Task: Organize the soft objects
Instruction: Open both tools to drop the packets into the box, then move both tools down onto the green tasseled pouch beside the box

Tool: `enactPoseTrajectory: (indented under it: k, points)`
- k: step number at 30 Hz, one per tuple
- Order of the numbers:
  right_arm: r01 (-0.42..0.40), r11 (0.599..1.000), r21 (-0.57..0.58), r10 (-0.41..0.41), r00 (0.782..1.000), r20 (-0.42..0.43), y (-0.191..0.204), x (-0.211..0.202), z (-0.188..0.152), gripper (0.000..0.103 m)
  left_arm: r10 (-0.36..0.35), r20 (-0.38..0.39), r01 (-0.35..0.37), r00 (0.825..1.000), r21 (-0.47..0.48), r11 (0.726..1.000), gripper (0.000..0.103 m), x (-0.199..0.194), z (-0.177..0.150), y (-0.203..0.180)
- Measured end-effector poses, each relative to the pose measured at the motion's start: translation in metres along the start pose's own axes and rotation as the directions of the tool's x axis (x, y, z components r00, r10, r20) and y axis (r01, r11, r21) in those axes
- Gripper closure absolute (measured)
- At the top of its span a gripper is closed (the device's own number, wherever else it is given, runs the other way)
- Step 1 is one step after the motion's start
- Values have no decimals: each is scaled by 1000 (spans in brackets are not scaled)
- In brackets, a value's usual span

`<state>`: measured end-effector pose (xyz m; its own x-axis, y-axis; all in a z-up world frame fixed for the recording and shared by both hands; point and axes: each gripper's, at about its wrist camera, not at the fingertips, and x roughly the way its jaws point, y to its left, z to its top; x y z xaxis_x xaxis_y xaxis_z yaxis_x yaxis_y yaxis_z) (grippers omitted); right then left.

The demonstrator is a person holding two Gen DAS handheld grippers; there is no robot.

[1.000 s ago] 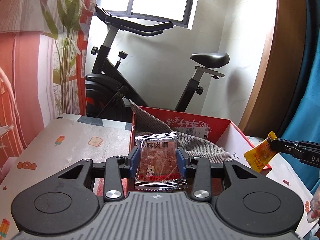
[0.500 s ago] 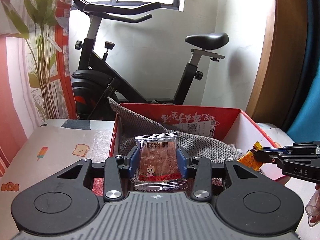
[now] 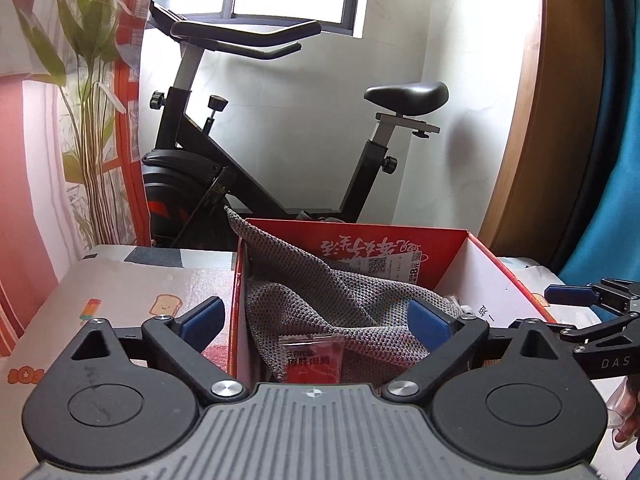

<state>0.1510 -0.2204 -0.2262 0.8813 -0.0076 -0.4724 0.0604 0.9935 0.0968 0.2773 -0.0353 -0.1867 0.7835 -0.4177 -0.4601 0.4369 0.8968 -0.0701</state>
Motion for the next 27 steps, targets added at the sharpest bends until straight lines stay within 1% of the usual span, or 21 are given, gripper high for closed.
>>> enactPoseTrajectory:
  k: [1, 2, 3, 4, 6, 9, 10, 13, 15, 18, 23, 27]
  points:
    - [-4, 1000, 10, 4, 1000, 13, 0, -5, -1, 4, 0, 3, 0, 1000, 8, 1000, 0, -5, 0, -1]
    - [-4, 1000, 25, 4, 1000, 25, -1, -11, -2, 0, 4, 7, -5, 1000, 20, 1000, 0, -9, -1, -2]
    - [-6, 999, 37, 5, 999, 33, -2, -16, -2, 0, 17, 9, -17, 1000, 35, 999, 0, -14, -2, -4]
    - [-11, 999, 50, 9, 999, 43, -2, -21, -4, 0, 44, 9, -45, 999, 56, 997, 0, -18, -3, -6]
    - [14, 998, 65, -17, 999, 48, -1, -30, -6, 0, 75, 18, -76, 997, 71, 995, 0, -28, -7, -9]
    - [7, 997, 81, -12, 998, 57, -1, -40, -13, 0, 88, 27, -88, 996, 28, 996, 0, -44, -14, -8]
    - [5, 996, 90, -10, 998, 56, -2, -42, -15, 0, 98, 19, -98, 995, 2, 995, 0, -48, -17, -7]
    - [-5, 991, 134, -2, 999, 47, -2, -48, -23, 0, 138, -37, -140, 990, -53, 989, 0, -54, -25, -4]
    - [-16, 989, 149, 11, 999, 38, 0, -52, -30, 0, 142, -50, -145, 989, -74, 987, 0, -60, -32, -3]
    - [-7, 989, 145, 3, 1000, 29, 4, -57, -39, 0, 138, -51, -142, 989, -89, 986, 0, -69, -43, -3]
    - [-9, 978, 207, 7, 1000, 9, 2, -61, -55, 0, 154, -88, -161, 984, -83, 983, 0, -73, -58, -7]
    - [4, 979, 203, -1, 1000, -17, 4, -62, -67, 0, 160, -103, -167, 982, -67, 984, 0, -79, -70, -9]
